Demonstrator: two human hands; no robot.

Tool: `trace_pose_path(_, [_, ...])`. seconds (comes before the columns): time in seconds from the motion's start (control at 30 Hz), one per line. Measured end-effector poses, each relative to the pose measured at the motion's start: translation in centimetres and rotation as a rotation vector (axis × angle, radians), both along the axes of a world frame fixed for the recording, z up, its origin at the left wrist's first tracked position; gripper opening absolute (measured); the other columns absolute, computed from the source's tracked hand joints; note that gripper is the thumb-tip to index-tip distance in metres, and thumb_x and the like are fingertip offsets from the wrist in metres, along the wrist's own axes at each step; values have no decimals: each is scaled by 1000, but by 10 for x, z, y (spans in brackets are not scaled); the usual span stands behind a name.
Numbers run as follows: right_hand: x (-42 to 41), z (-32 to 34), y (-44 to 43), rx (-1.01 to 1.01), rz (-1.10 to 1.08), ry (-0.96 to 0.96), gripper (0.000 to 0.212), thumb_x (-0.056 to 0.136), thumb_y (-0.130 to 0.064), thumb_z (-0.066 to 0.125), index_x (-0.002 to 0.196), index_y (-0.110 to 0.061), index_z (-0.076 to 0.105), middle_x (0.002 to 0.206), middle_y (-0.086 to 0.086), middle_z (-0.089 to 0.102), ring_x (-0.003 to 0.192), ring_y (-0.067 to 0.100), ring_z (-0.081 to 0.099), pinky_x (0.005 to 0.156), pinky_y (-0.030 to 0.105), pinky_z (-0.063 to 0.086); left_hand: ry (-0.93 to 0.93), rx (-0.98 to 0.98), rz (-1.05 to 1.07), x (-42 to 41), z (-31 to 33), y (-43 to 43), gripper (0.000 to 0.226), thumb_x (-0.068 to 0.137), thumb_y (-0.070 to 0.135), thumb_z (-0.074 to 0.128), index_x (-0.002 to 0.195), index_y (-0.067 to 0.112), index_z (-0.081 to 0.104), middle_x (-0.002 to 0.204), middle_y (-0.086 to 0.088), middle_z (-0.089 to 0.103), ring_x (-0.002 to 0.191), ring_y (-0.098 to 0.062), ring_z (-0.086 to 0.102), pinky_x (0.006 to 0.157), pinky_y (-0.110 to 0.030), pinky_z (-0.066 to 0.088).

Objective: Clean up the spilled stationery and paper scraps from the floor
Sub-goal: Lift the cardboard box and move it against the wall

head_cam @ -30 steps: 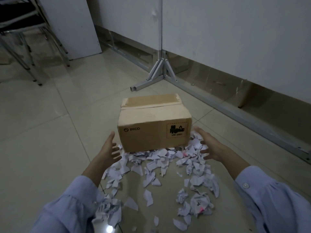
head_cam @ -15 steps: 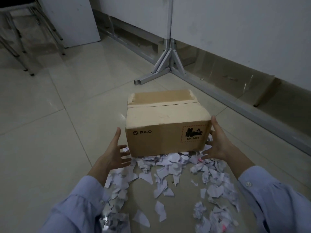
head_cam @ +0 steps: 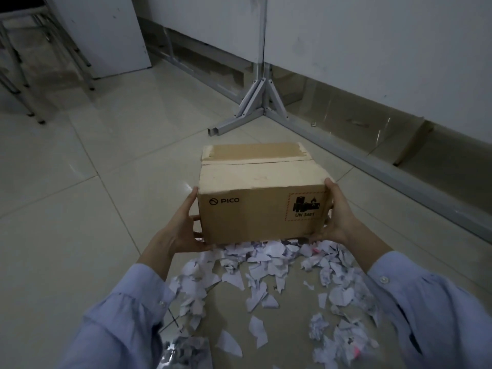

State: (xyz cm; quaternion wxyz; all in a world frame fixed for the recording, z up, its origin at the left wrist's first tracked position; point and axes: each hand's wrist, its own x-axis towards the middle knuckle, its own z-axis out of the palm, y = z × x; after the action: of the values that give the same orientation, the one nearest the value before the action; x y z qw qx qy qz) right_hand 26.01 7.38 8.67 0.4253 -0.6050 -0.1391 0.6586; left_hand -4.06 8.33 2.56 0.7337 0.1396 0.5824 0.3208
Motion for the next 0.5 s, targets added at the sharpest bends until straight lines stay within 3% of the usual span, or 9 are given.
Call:
trace_pose_path(0.13, [11,4,-3,12,31,6,46,87,-60,49,96,-15,52,103,13,50,91,33,47,97,66,34,-57,0,-58,2,16,-5,105,45,75,71,129,17,46,128,-25,44,116,-43,49,96,-52,45])
trace_pose_path(0.23, [22,9,-3,31,39,-12,50,81,-61,56,110,-21,49,116,12,47,111,37,41,87,70,39,-79,24,-69,8,32,-10,101,46,72,68,129,18,45,127,-25,42,113,-45,49,86,-52,50])
trace_pose_path(0.37, [27,19,-6,50,21,12,44,81,-59,57,101,-21,50,108,11,48,110,36,43,69,62,46,-26,81,-62,17,54,-14,101,47,79,60,127,21,40,126,-24,42,112,-46,47,78,-53,51])
trace_pose_path(0.5, [26,27,-6,53,13,74,38,84,-57,53,92,-19,51,104,11,49,91,34,48,70,60,44,7,91,-59,19,68,-15,97,46,81,59,120,19,47,125,-24,44,114,-46,47,92,-56,46])
